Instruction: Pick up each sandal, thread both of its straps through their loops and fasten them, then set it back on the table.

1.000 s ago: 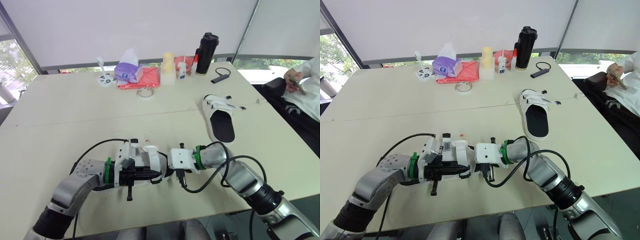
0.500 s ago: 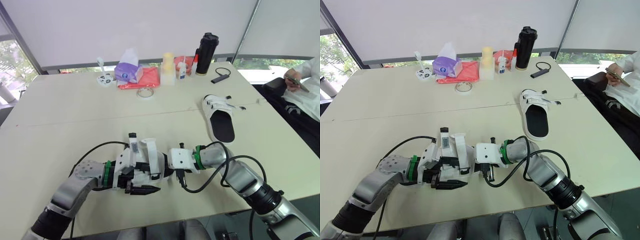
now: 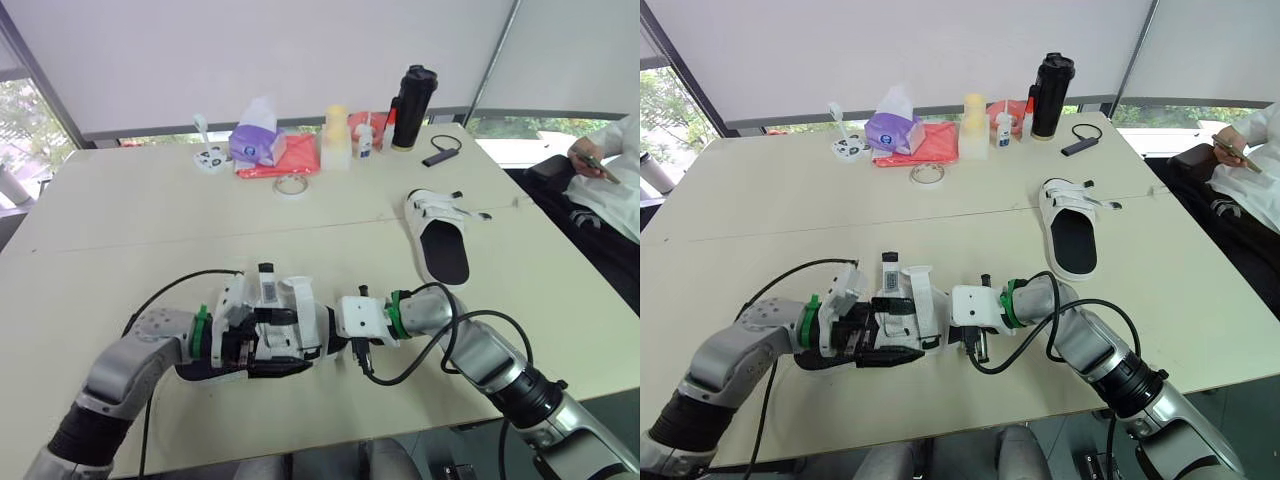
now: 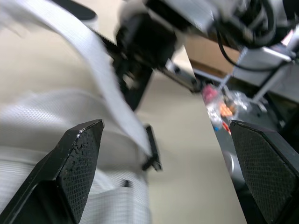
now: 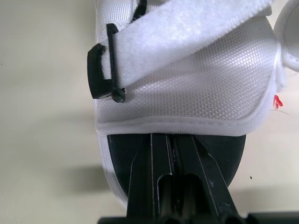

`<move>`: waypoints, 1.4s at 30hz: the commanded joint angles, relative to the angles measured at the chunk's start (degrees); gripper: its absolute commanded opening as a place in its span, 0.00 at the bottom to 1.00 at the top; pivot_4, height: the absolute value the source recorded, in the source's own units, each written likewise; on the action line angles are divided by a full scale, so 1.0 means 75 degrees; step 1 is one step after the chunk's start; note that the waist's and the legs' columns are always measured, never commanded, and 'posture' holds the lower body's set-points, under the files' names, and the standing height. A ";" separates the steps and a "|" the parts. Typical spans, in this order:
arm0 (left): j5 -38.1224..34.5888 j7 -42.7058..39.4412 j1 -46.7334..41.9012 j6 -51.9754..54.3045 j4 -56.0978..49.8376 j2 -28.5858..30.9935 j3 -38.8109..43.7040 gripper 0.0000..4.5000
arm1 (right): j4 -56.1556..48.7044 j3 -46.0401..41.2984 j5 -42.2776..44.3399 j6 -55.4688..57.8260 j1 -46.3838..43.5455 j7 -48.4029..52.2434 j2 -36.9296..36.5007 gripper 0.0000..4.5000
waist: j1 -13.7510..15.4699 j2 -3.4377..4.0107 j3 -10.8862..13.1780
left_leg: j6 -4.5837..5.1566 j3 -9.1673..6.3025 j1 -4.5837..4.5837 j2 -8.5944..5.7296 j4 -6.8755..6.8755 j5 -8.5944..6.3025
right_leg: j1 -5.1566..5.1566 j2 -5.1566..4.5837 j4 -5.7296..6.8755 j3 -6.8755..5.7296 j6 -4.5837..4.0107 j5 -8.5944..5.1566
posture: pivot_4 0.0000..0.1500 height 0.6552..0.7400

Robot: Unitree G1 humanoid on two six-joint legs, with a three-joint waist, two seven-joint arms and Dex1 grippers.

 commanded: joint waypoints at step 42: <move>-0.1209 0.0960 -0.0352 0.2244 -0.0597 -0.0289 0.0241 0.01 | 0.0667 0.0276 -0.0536 0.0268 0.0227 -0.0142 -0.0088 0.00 | 0.0005 -0.0003 -0.0001 | 0.0002 0.0030 0.0004 -0.0006 0.0001 0.0002 | 0.0004 0.0005 0.0016 0.0000 -0.0001 0.0002 | 1.00 1.00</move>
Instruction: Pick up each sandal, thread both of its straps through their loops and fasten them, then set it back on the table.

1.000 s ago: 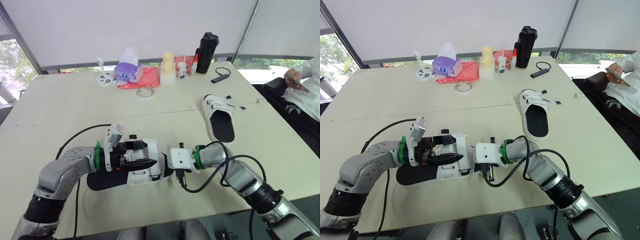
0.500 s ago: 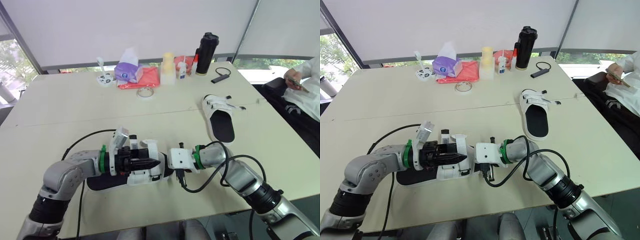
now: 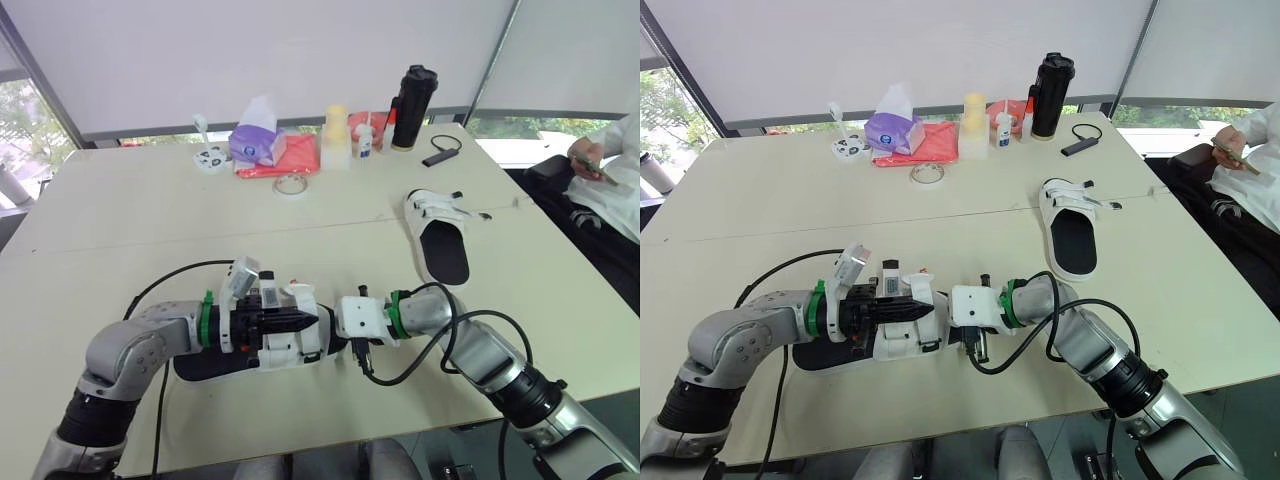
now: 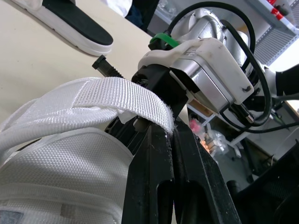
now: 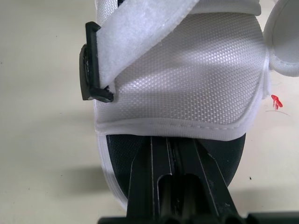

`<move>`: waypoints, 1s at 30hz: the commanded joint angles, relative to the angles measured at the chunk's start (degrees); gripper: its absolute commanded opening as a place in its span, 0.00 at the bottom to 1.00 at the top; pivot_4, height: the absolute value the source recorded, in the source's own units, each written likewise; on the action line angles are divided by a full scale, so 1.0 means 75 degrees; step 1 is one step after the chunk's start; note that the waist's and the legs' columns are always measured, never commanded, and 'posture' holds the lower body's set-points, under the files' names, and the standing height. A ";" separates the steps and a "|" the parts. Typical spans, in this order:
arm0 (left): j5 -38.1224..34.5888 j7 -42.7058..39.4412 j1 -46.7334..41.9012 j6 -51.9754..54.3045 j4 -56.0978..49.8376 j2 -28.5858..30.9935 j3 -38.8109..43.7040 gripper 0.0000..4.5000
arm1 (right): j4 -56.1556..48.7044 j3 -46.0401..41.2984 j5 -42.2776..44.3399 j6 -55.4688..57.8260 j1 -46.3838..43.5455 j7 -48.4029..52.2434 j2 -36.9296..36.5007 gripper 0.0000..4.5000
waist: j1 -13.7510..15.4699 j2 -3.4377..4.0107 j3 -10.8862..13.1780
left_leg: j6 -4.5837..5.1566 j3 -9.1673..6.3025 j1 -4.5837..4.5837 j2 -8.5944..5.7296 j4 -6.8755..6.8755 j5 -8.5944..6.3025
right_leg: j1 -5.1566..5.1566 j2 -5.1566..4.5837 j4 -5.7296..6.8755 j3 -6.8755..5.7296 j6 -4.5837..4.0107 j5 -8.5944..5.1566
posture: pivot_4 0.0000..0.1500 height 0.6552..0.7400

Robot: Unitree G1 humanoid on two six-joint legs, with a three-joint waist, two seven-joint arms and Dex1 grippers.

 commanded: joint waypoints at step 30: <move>-0.0453 -0.0168 0.0269 0.0440 -0.0099 0.0232 -0.0136 0.01 | 0.0629 0.0263 -0.0543 0.0354 0.0231 -0.0186 -0.0051 0.00 | -0.0016 0.0000 -0.0001 | 0.0001 0.0007 0.0002 0.0001 0.0000 0.0000 | -0.0002 -0.0001 -0.0001 0.0001 0.0000 0.0000 | 1.00 1.00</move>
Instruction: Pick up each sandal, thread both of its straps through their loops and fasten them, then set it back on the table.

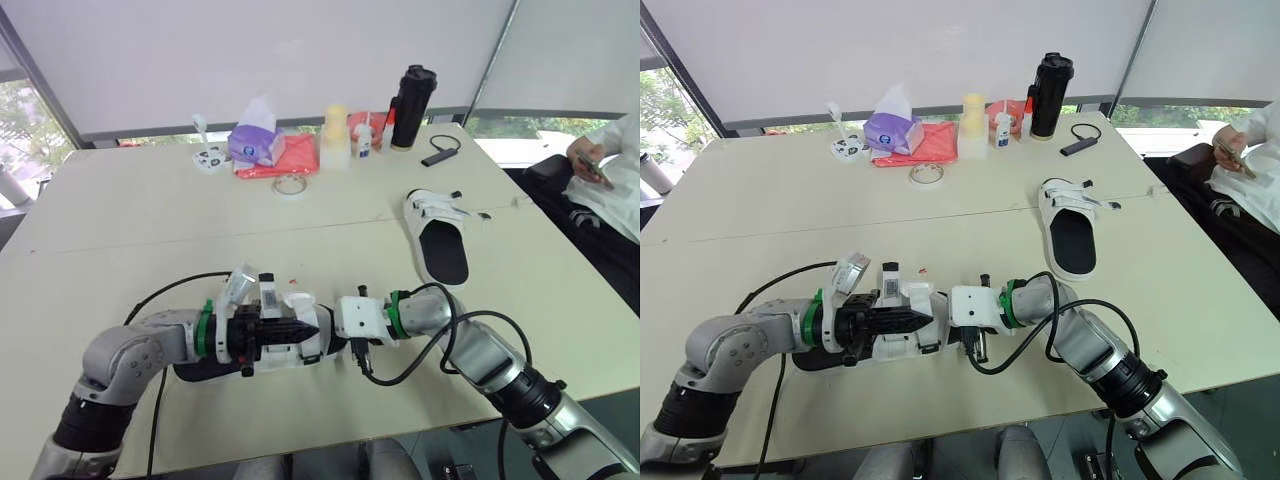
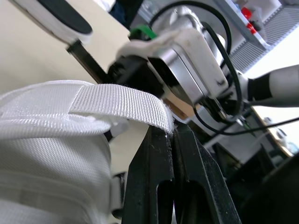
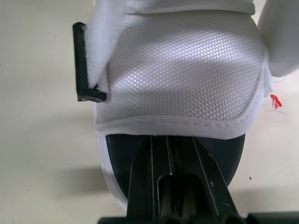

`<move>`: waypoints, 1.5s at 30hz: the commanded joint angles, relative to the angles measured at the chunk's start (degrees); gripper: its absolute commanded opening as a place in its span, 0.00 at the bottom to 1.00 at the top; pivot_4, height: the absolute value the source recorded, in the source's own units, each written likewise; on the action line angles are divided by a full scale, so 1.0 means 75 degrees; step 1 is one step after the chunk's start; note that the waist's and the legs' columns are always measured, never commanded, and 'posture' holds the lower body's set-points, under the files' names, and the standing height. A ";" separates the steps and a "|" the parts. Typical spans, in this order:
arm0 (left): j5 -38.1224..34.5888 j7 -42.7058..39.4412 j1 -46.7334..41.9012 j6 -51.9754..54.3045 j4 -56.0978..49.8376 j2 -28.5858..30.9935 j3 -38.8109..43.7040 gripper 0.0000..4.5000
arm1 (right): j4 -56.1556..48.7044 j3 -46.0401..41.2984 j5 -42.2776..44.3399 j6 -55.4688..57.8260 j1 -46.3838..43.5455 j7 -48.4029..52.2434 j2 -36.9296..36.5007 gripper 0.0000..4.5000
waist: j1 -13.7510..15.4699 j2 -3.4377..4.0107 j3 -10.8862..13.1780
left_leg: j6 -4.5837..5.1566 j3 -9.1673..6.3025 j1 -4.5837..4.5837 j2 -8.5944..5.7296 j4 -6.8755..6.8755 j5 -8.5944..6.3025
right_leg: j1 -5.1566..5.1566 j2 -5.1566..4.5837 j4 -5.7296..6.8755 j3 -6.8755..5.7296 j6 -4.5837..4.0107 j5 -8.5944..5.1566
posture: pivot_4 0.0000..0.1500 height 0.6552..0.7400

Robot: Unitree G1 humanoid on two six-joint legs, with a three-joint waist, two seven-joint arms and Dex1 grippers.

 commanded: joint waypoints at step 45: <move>0.1376 -0.0840 0.0268 -0.0628 -0.0405 0.0663 -0.1449 0.01 | 0.0638 0.0260 -0.0545 0.0343 0.0197 -0.0125 -0.0059 0.00 | -0.0004 0.0000 -0.0002 | -0.0002 0.0021 0.0002 0.0008 0.0000 -0.0001 | -0.0006 -0.0008 -0.0010 0.0002 -0.0003 0.0001 | 1.00 1.00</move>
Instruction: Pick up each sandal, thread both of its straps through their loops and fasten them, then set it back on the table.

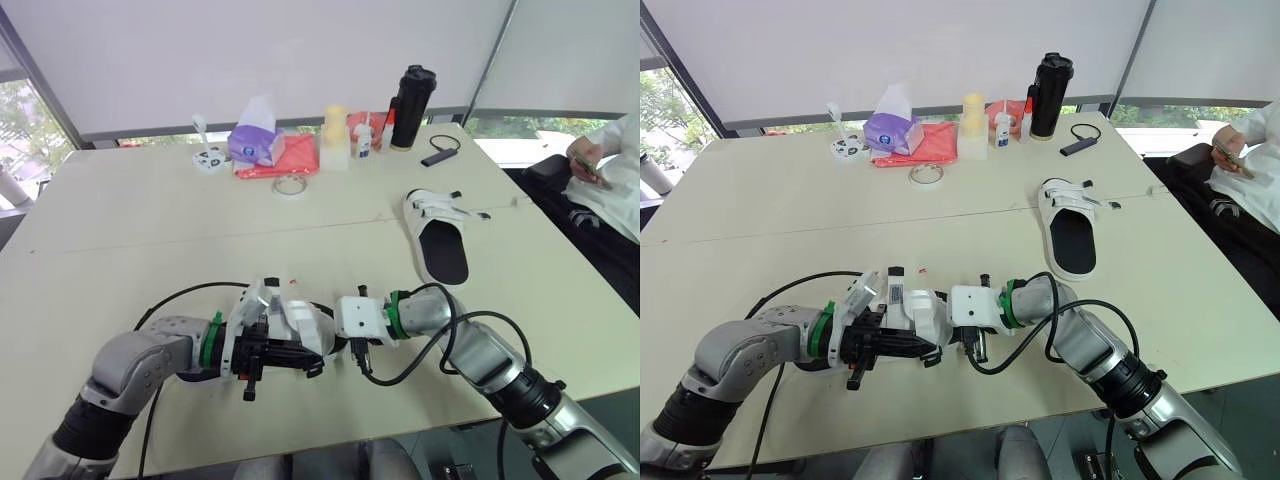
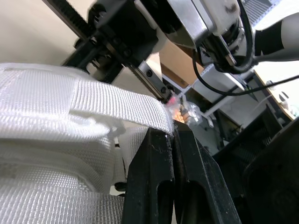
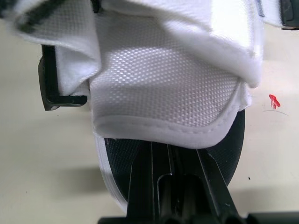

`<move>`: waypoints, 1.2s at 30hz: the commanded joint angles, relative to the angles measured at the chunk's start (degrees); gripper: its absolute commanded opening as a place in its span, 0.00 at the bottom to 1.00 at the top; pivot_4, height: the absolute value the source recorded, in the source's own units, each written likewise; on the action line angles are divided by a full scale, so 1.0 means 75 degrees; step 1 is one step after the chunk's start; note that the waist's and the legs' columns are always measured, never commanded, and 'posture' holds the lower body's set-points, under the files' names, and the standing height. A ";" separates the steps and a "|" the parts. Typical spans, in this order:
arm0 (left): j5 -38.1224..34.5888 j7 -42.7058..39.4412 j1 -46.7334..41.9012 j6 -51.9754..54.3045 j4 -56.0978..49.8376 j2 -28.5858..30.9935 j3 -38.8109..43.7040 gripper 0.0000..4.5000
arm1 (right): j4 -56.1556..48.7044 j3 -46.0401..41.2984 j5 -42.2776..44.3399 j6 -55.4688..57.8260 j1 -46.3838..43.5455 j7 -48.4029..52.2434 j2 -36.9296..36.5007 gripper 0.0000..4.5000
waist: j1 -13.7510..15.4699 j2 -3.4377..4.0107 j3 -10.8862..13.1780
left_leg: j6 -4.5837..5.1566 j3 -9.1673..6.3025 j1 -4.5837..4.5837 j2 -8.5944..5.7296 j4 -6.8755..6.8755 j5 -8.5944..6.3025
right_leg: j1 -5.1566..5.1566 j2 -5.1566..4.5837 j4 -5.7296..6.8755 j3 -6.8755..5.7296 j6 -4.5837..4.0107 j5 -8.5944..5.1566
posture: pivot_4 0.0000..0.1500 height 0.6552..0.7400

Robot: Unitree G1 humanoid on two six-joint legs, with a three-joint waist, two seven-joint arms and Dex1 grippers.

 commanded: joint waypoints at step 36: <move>-0.1950 0.0613 -0.0366 0.1227 0.0074 0.0348 0.2602 0.73 | 0.0816 0.0367 -0.0542 0.0130 0.0069 -0.0006 -0.0061 0.00 | -0.0001 -0.0007 0.0004 | 0.0002 0.0009 0.0000 0.0002 0.0000 0.0000 | -0.0004 0.0003 0.0008 0.0002 0.0000 0.0000 | 1.00 1.00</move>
